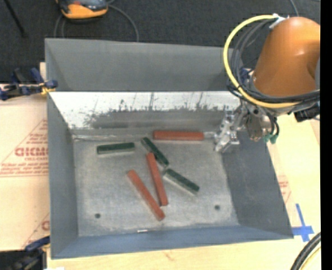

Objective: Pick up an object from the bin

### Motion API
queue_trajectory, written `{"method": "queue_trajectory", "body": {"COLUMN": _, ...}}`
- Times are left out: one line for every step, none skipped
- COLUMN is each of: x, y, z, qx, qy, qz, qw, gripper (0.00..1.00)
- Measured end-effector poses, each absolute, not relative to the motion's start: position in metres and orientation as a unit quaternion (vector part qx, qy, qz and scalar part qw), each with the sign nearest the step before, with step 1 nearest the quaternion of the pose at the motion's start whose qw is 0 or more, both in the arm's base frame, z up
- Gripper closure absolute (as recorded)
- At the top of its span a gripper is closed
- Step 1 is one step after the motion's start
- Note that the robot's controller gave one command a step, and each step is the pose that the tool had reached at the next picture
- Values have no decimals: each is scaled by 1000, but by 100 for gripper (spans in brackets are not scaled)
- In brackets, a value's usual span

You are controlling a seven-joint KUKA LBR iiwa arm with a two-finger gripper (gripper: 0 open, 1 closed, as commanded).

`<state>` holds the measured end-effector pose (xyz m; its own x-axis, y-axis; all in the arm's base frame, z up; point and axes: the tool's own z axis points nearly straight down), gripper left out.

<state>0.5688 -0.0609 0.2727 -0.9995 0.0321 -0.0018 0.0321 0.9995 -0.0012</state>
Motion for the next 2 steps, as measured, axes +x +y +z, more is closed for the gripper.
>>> {"method": "queue_trajectory", "body": {"x": 571, "y": -60, "z": 315, "qx": 12, "qy": 1000, "qz": -1, "qw": 7, "gripper": 100}}
{"method": "queue_trajectory", "body": {"x": 578, "y": -64, "z": 184, "qx": -65, "qy": 998, "qz": -1, "qw": 4, "gripper": 0}}
